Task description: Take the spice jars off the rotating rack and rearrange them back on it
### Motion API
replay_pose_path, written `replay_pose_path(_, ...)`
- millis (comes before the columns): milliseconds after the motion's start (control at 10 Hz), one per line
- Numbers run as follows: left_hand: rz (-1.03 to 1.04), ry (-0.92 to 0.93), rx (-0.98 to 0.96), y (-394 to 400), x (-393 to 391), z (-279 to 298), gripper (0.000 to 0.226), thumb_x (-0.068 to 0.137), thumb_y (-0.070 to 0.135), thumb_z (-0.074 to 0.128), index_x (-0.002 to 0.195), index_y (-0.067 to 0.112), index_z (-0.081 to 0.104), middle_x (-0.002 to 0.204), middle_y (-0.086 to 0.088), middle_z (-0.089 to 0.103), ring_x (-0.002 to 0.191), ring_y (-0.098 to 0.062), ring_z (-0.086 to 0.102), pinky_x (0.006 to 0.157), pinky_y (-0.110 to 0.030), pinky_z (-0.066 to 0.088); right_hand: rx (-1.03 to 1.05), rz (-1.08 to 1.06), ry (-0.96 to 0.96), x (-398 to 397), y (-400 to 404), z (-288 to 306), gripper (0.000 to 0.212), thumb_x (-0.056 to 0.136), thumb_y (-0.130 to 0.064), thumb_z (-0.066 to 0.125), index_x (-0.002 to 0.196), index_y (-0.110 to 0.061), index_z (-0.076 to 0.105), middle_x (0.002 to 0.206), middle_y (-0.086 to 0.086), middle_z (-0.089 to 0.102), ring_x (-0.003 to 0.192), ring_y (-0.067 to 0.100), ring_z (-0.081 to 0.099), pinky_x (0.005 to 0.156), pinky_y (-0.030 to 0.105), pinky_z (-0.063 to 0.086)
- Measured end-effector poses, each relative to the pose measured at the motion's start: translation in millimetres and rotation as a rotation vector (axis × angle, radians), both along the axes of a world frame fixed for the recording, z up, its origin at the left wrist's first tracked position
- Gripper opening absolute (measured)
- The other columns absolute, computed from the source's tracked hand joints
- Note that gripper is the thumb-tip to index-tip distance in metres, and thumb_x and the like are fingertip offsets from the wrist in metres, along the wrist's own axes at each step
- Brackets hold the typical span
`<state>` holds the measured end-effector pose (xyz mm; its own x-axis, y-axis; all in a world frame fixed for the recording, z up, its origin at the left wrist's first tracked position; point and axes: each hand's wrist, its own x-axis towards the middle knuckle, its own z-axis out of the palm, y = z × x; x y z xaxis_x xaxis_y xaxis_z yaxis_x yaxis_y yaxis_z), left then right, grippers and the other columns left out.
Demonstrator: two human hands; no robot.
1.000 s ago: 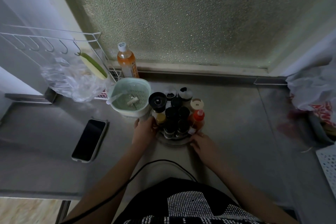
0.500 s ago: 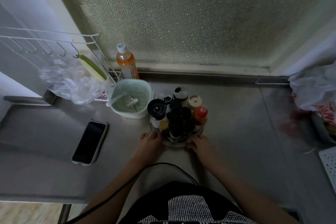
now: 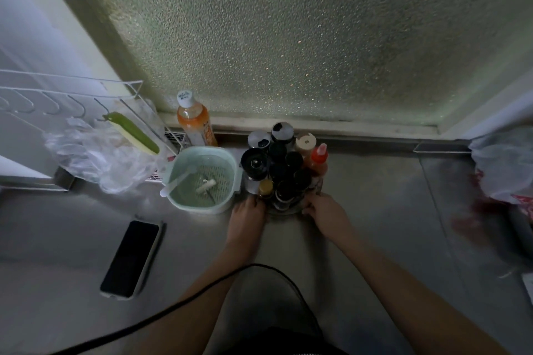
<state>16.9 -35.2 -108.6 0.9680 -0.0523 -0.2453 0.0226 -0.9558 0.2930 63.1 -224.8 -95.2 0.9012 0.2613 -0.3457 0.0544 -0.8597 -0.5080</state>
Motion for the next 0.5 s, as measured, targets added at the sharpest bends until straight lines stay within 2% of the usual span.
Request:
replay_pose_path(100,0.003,0.026,0.016,3.1,8.7,0.7,0.030,0.090,0.014,0.046,0.118,0.004,0.049,0.115,-0.019,0.053,0.104,-0.039,0.053,0.087,-0.042,0.042,0.008,0.039,0.024,12.2,-0.2,-1.8,0.015,0.082,-0.012,0.063,0.097,-0.009,0.061,0.099,0.015,0.069,0.094,0.030,0.064,0.079,0.035,0.047)
replay_pose_path(200,0.008,0.023,0.017,4.1,7.3,0.2,0.033,0.093,0.016,0.043,0.124,0.005,0.045,0.120,-0.017,0.049,0.109,-0.036,0.050,0.090,-0.039,0.040,0.019,0.052,-0.005,9.9,-1.2,-5.8,0.017,0.083,-0.013,0.063,0.098,-0.006,0.060,0.099,0.016,0.068,0.093,0.031,0.063,0.079,0.036,0.048)
replay_pose_path(400,0.013,-0.012,-0.062,12.2,8.3,-4.2,0.033,0.089,0.015,0.050,0.120,0.005,0.047,0.118,-0.016,0.051,0.107,-0.036,0.053,0.091,-0.041,0.042,0.045,0.060,-0.032,1.9,2.6,-11.4,0.017,0.085,-0.016,0.063,0.099,-0.007,0.060,0.101,0.015,0.068,0.095,0.032,0.062,0.079,0.035,0.046)
replay_pose_path(500,0.096,-0.019,-0.120,21.6,6.3,4.2,0.029,0.086,0.013,0.051,0.114,0.007,0.047,0.110,-0.017,0.059,0.097,-0.039,0.059,0.077,-0.044,0.048,0.132,-0.043,-0.037,-4.6,-5.6,-0.3,0.014,0.089,-0.013,0.058,0.101,-0.013,0.064,0.099,0.012,0.071,0.093,0.027,0.065,0.075,0.027,0.042)
